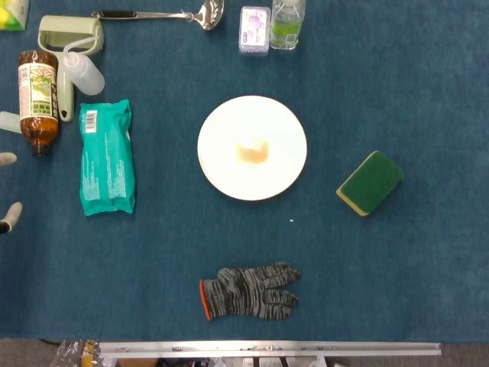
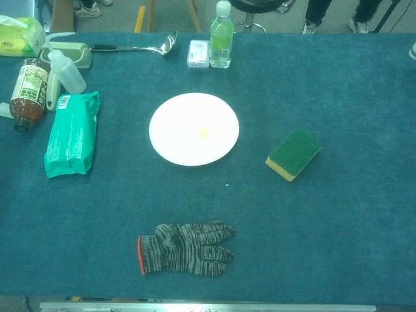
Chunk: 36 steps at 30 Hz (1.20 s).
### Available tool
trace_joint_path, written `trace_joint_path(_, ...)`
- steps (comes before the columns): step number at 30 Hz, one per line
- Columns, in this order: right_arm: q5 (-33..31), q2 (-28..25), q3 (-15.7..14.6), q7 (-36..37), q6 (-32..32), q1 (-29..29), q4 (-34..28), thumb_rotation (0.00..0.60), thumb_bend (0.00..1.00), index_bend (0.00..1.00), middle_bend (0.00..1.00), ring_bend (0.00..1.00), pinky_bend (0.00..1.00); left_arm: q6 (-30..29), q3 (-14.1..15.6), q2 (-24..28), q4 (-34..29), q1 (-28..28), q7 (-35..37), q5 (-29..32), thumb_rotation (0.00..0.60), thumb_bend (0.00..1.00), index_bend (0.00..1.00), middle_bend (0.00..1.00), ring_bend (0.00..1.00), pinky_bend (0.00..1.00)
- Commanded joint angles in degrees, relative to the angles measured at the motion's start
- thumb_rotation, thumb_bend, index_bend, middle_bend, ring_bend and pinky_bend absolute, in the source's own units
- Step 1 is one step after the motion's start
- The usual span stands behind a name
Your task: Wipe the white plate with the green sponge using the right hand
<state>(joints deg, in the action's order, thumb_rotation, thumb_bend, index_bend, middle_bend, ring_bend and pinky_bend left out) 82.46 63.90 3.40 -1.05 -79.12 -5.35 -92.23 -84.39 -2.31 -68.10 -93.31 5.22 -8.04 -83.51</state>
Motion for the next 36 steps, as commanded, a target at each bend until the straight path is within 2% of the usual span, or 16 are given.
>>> trace_joint_path(1, -0.2, -0.2, 0.0, -0.2, 0.0, 0.0, -0.3, 0.600, 0.09, 0.31, 0.16, 0.07, 0.25, 0.3, -0.2, 0.0, 0.2, 0.1, 0.3, 0.2, 0.600, 0.21, 0.30, 0.04, 0.00, 0.20)
trace_joint_path(9, -0.6, 0.1, 0.2, -1.1, 1.4, -1.0, -0.7, 0.600, 0.09, 0.31, 0.16, 0.07, 0.25, 0.7, 0.1, -0.5, 1.5, 0.1, 1.5, 0.2, 0.600, 0.21, 0.30, 0.04, 0.00, 0.20)
trace_joint_path(24, -1.2, 0.6, 1.2, 2.2, 4.2, -3.3, 1.8, 0.600, 0.09, 0.31, 0.17, 0.07, 0.25, -0.8, -0.6, -0.2, 1.2, -0.6, 2.6, 0.6, 0.600, 0.21, 0.30, 0.04, 0.00, 0.20)
trace_joint_path(36, 3.5, 2.9, 1.0, 5.6, 8.6, -8.6, 4.6, 0.600, 0.09, 0.33, 0.22, 0.09, 0.25, -0.5, -0.8, -0.1, 1.7, -0.7, 3.5, 1.1, 0.600, 0.21, 0.30, 0.04, 0.00, 0.20)
